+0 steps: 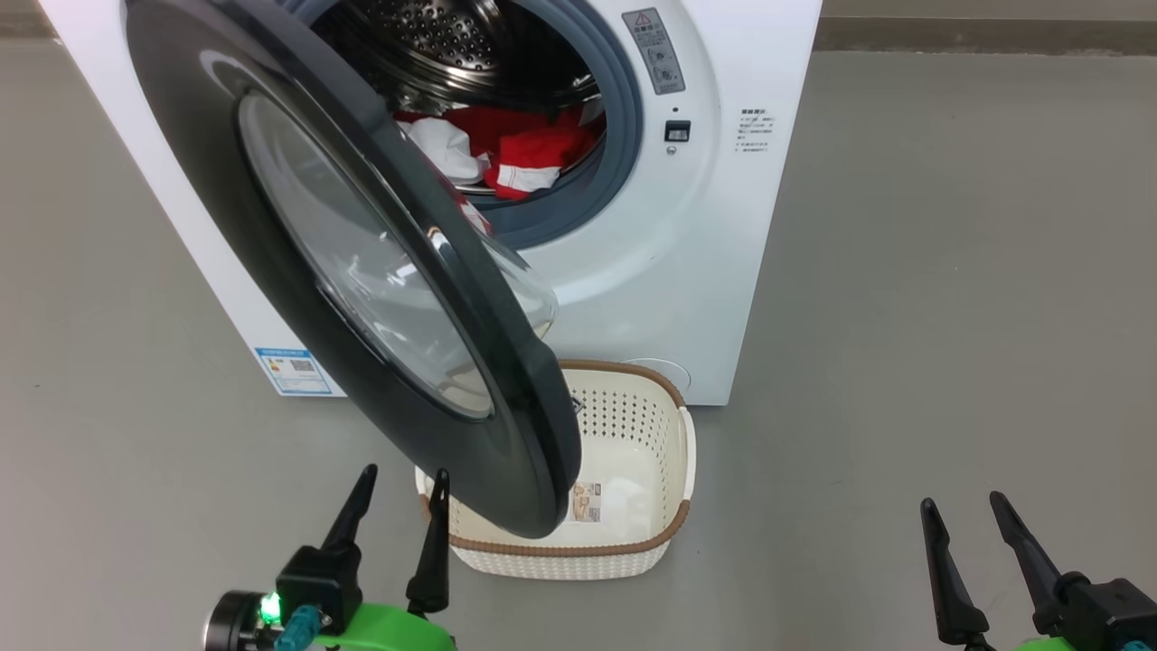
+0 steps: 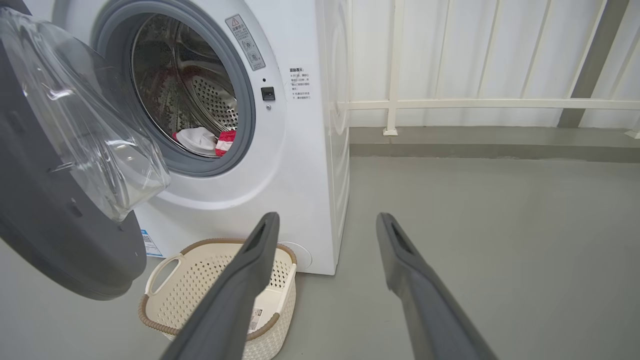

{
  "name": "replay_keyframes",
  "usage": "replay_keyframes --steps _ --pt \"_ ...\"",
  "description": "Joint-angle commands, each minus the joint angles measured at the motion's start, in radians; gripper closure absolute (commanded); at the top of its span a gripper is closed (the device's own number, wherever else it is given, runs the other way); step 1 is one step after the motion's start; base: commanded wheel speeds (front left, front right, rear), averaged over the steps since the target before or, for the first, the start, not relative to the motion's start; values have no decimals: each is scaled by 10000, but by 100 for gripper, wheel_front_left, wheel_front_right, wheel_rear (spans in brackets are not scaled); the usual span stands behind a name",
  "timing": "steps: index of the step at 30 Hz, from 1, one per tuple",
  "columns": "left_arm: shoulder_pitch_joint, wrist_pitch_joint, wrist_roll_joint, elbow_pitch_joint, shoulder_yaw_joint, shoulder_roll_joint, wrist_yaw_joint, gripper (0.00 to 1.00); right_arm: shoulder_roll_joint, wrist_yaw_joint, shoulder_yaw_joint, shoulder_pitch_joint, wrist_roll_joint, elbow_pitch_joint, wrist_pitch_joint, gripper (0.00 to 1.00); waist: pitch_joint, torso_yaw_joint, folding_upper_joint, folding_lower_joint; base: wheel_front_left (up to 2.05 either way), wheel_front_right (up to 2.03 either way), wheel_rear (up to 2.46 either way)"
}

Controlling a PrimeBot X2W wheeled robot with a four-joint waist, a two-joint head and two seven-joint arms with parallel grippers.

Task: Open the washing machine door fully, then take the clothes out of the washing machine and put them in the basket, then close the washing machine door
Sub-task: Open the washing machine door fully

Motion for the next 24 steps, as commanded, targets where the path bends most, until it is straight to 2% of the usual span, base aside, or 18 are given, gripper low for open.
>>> replay_keyframes --steps 1,2,3,14,24 --pt "-47 -92 46 -178 330 108 -43 6 -142 63 214 -73 -29 -196 -64 0 -16 18 0 0 0 0 0" --pt "-43 -92 39 -169 323 108 -43 65 -142 63 209 -61 -32 -188 -64 0 -33 30 0 0 0 0 0" --pt "-35 -92 33 -158 316 107 -44 100 -142 63 206 -49 -37 -181 -64 0 -47 37 0 0 0 0 0" --pt "-61 -92 11 -274 359 106 -111 100 -141 63 278 -32 -17 -90 -64 0 -117 32 0 0 0 0 0" --pt "-376 -92 -58 -1705 593 105 9 100 -141 63 339 -57 -8 -76 -64 0 -214 -6 0 0 0 0 0"
